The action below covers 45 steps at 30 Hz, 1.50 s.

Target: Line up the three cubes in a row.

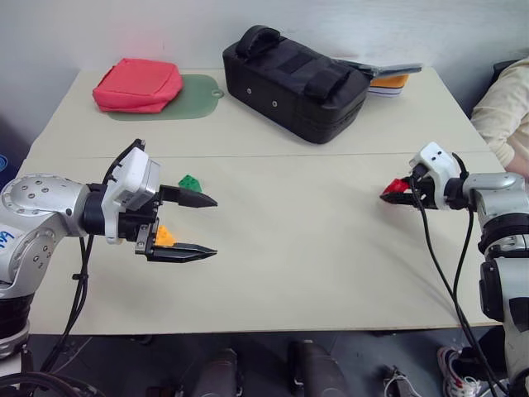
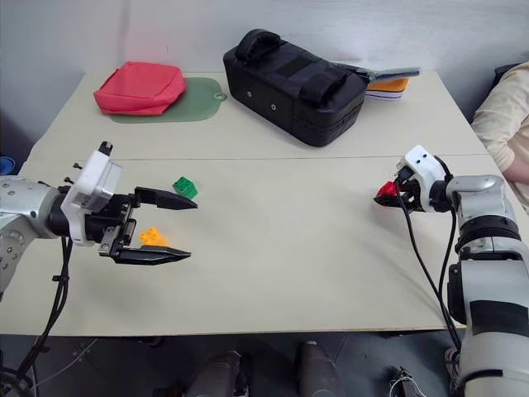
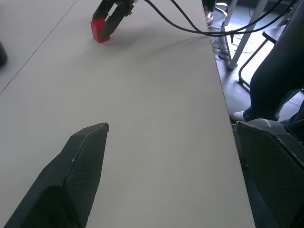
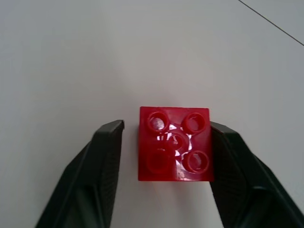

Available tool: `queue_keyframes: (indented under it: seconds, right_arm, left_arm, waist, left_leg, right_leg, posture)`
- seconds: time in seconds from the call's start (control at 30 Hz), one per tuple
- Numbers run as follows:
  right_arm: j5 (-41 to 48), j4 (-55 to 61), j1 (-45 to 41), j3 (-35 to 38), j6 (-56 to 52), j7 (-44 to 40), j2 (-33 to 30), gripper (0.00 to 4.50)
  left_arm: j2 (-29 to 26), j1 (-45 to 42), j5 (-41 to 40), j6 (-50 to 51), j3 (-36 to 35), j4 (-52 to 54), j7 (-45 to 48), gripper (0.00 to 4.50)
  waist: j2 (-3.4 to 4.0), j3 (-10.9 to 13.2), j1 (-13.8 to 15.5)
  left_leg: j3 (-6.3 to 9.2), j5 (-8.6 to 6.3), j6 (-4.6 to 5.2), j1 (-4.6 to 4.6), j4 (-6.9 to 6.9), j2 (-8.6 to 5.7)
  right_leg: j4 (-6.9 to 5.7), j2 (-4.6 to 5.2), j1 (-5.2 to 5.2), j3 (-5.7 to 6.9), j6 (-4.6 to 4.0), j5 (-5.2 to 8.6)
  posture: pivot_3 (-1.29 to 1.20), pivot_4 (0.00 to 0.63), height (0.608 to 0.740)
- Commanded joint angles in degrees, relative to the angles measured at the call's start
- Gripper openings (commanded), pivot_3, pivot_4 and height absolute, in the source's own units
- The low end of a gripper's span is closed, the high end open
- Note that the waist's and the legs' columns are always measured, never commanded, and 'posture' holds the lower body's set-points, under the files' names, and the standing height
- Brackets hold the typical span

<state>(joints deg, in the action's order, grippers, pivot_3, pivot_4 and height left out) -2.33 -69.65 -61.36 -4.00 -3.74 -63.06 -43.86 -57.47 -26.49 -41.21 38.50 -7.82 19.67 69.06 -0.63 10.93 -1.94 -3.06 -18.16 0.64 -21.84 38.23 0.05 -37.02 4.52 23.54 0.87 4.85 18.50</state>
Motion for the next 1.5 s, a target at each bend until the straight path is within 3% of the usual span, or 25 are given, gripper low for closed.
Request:
queue_keyframes:
  seconds: [0.03,0.17,0.27,0.37,0.43,0.53,0.7,0.9,1.5]
  right_arm:
    - [-0.2,0.3,-0.4,1.0,0.8,-0.1,-0.2,1.48]
    - [0.1,1.0,0.0,1.1,1.0,-2.2,-0.7,1.48]
    - [2.7,6.5,1.3,1.6,1.8,-10.8,-1.7,1.48]
    - [9.5,25.2,7.8,1.9,-4.4,-22.8,-3.0,1.48]
    - [13.4,45.4,17.9,0.3,-8.8,-27.5,-6.0,1.48]
    - [16.4,62.1,27.1,-0.1,-12.6,-28.3,-8.8,1.48]
    - [16.6,75.8,36.3,-0.7,-14.6,-20.9,-8.2,1.48]
    - [14.5,79.4,42.3,-1.1,-10.3,-18.1,-9.0,1.48]
    - [11.4,72.9,42.0,-4.7,0.8,-16.6,-7.3,1.48]
  left_arm:
    - [0.0,-1.2,0.4,-1.3,-0.1,-0.1,0.6,4.5]
    - [0.1,-1.7,0.9,-1.8,0.2,-0.9,1.1,4.5]
    - [-0.2,-1.9,0.0,-1.1,0.3,-1.0,2.1,4.5]
    - [-0.8,-1.7,-0.3,-0.9,0.9,-0.6,4.0,4.5]
    - [-0.6,-1.4,0.4,-1.6,2.2,0.2,5.2,4.5]
    - [-0.2,-1.3,1.0,-2.3,3.4,0.8,6.1,4.5]
    - [1.1,-1.8,1.8,-3.3,5.8,1.7,6.4,4.5]
    - [1.1,-1.5,2.2,-4.0,6.4,2.1,6.5,4.5]
    - [1.4,-1.9,3.0,-4.5,6.5,1.6,6.2,4.5]
  waist:
    - [0.0,0.0,0.0]
    - [0.0,0.0,0.0]
    - [0.0,0.0,0.0]
    - [0.0,0.0,0.1]
    - [0.0,0.0,0.4]
    - [0.0,0.0,0.8]
    - [0.0,0.0,0.8]
    - [0.0,0.0,0.9]
    - [-0.01,0.0,0.7]
  left_leg:
    - [0.0,0.0,0.0,0.0,0.0,0.0]
    - [0.0,0.0,0.0,0.0,0.0,0.0]
    - [0.0,0.0,0.0,0.0,0.0,0.0]
    - [0.0,0.0,0.0,-0.02,0.02,0.03]
    - [0.03,0.0,0.0,-0.05,0.01,0.05]
    - [0.24,-0.01,-0.01,-0.23,0.16,0.06]
    - [0.3,-0.09,0.09,-0.28,0.61,0.02]
    - [0.33,-0.11,0.08,-0.29,0.64,0.03]
    - [0.32,-0.15,0.16,-0.28,0.73,0.03]
  right_leg:
    - [0.0,0.0,0.0,0.0,0.0,0.0]
    - [-0.01,-0.01,0.0,0.0,0.0,0.0]
    - [-0.01,-0.01,0.0,0.0,0.0,0.0]
    - [-0.03,-0.05,0.01,0.01,0.01,-0.01]
    - [-0.04,-0.05,0.04,0.03,0.02,-0.01]
    - [-0.04,-0.05,0.07,0.19,0.01,-0.01]
    - [0.0,0.02,0.0,0.18,0.06,-0.03]
    - [-0.04,0.0,0.01,0.18,0.04,-0.02]
    - [-0.04,0.0,-0.01,0.17,0.05,-0.02]
  posture:
    - [0.0,0.15,0.74]
    - [0.0,0.15,0.74]
    - [0.0,0.15,0.74]
    - [0.0,0.15,0.74]
    - [0.0,0.15,0.74]
    - [0.0,0.15,0.74]
    - [0.0,0.15,0.74]
    - [0.0,0.15,0.74]
    - [0.0,0.15,0.74]
